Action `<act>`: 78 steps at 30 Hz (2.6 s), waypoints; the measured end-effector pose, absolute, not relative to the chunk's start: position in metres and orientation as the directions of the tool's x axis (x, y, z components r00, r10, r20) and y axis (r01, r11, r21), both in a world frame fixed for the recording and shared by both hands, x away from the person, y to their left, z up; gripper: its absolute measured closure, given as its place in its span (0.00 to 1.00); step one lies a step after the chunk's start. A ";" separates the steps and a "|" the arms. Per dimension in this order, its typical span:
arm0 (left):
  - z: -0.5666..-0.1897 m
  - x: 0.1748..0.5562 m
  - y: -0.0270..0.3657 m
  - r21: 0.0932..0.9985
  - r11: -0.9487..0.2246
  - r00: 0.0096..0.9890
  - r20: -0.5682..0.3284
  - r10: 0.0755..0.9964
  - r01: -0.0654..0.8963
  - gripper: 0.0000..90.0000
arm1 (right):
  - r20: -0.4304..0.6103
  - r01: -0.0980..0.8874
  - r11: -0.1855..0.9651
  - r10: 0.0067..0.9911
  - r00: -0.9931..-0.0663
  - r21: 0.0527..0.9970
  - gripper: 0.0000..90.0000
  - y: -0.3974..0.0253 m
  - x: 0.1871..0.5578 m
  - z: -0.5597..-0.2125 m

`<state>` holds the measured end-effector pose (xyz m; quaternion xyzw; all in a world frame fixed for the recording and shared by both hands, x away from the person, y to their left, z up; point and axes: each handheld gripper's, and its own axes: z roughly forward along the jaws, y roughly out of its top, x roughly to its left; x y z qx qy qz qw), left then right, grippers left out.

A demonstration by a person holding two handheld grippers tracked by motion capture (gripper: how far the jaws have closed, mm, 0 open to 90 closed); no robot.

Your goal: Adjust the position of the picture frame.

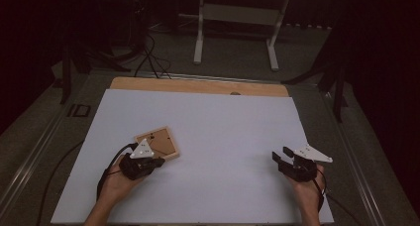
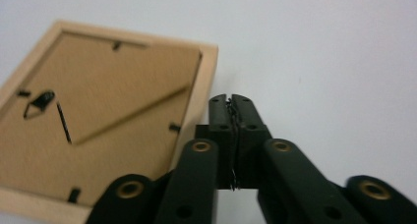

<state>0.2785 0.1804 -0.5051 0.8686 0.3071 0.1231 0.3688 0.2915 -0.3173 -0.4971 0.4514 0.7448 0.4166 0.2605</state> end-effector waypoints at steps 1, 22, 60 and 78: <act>-0.508 0.277 0.181 0.704 -0.550 0.783 -0.014 0.622 0.449 0.99 | -0.012 0.455 0.245 0.889 -0.457 0.856 0.54 -0.317 0.291 -0.497; -0.519 0.267 0.212 0.650 -0.537 0.709 -0.003 0.705 0.537 1.00 | -0.009 0.455 0.242 0.890 -0.456 0.857 0.54 -0.318 0.291 -0.497; -0.522 0.304 0.265 0.660 -0.259 0.388 -0.054 0.920 0.705 1.00 | -0.013 0.458 0.248 0.889 -0.458 0.854 0.54 -0.316 0.292 -0.498; -0.516 0.329 0.259 0.712 -0.172 0.313 -0.071 0.947 0.681 1.00 | -0.011 0.456 0.245 0.889 -0.457 0.855 0.54 -0.317 0.292 -0.498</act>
